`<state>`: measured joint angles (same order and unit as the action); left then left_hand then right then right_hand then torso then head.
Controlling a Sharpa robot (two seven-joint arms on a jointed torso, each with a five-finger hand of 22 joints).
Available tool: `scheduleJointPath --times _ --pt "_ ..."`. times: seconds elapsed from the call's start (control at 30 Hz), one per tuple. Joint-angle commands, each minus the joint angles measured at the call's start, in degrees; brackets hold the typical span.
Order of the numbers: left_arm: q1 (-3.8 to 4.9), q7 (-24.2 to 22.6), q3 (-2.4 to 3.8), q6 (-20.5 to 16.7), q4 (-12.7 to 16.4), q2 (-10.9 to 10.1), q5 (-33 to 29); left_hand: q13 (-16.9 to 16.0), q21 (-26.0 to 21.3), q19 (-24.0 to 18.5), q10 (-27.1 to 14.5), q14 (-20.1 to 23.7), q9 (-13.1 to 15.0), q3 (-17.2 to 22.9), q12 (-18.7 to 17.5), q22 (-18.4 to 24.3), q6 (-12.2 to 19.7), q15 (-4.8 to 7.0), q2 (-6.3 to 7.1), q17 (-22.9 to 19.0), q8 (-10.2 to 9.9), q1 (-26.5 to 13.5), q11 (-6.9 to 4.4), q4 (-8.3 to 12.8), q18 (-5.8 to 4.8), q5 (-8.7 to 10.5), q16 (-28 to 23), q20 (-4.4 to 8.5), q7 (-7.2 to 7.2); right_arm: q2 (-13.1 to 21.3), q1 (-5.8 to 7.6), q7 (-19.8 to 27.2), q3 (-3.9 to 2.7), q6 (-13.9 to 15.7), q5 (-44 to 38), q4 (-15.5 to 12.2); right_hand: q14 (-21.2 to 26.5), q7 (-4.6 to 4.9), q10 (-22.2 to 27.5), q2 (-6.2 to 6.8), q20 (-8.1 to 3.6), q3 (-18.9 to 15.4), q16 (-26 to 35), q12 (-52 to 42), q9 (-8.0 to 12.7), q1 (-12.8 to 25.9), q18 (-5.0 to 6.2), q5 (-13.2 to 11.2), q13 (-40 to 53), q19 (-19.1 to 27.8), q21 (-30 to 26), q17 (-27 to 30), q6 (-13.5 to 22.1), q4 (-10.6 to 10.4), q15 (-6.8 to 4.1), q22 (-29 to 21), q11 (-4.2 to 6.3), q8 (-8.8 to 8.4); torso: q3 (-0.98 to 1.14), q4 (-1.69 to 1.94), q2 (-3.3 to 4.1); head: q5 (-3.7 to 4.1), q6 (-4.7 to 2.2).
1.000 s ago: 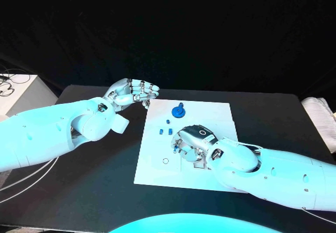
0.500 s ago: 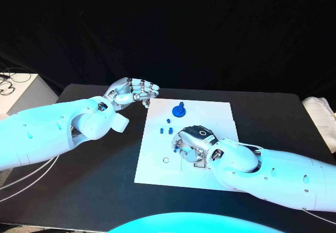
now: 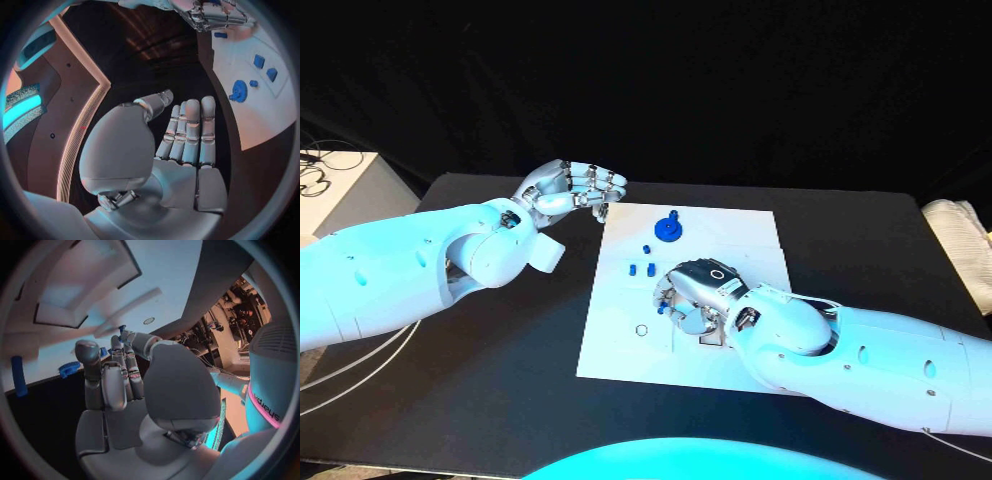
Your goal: Assemble the parts on the task board
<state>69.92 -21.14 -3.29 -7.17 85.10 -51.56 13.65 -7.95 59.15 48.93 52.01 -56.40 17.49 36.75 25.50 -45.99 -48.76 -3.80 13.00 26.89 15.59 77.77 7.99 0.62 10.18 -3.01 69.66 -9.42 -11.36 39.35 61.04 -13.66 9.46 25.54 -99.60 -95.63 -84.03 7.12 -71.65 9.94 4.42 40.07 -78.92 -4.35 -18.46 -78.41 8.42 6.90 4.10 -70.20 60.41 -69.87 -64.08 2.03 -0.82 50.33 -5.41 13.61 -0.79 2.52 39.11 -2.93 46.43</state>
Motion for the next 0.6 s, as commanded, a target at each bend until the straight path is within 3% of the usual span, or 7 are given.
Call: scheduleJointPath --times 0.03,0.23,0.6 --pt "0.00 -0.12 0.05 0.23 0.14 0.07 -0.07 -0.07 -0.28 0.40 -0.48 -0.28 0.05 -0.32 0.29 0.05 -0.16 -0.16 -0.34 -0.05 0.06 -0.28 0.11 0.00 0.40 -0.14 -0.36 -0.18 -0.15 -0.31 -0.10 -1.21 0.14 -2.72 -1.81 0.29 -2.45 0.40 -2.33 -0.35 0.05 0.36 -0.27 -0.04 -0.12 0.11 -0.51 0.31 0.45 -0.33 0.24 0.04 0.13 0.10 -0.36 -0.10 1.88 0.38 -0.03 0.03 0.04 0.04 -0.03" --pt "0.00 -0.08 0.05 0.24 0.24 0.04 -0.06 -0.07 -0.35 0.43 -0.55 -0.28 0.07 -0.36 0.32 0.10 -0.20 -0.17 -0.37 -0.07 0.10 -0.26 0.11 -0.01 0.40 -0.14 -0.38 -0.19 -0.15 -0.90 -0.25 -1.51 0.43 -4.48 -2.77 0.57 -2.44 0.44 -2.21 -0.27 0.10 0.32 -0.32 0.14 -0.20 0.33 -0.47 0.35 0.41 -0.14 0.15 0.04 0.22 0.14 -0.31 -0.21 1.82 0.38 -0.06 0.11 0.07 -0.01 0.14" --pt "0.00 -0.02 0.05 0.26 0.29 -0.04 0.01 -0.07 -0.38 0.44 -0.59 -0.27 0.09 -0.38 0.34 0.12 -0.22 -0.17 -0.37 -0.08 0.12 -0.25 0.12 0.00 0.41 -0.14 -0.39 -0.20 -0.15 -0.76 -0.46 -0.76 0.60 -4.82 -3.02 0.39 -2.42 0.49 -2.10 -0.09 0.18 0.21 -0.39 0.37 -0.36 0.76 -0.45 0.80 0.37 0.08 0.19 0.06 0.35 0.24 -0.23 -0.09 1.75 0.40 -0.03 -0.01 -0.01 -0.09 0.31"
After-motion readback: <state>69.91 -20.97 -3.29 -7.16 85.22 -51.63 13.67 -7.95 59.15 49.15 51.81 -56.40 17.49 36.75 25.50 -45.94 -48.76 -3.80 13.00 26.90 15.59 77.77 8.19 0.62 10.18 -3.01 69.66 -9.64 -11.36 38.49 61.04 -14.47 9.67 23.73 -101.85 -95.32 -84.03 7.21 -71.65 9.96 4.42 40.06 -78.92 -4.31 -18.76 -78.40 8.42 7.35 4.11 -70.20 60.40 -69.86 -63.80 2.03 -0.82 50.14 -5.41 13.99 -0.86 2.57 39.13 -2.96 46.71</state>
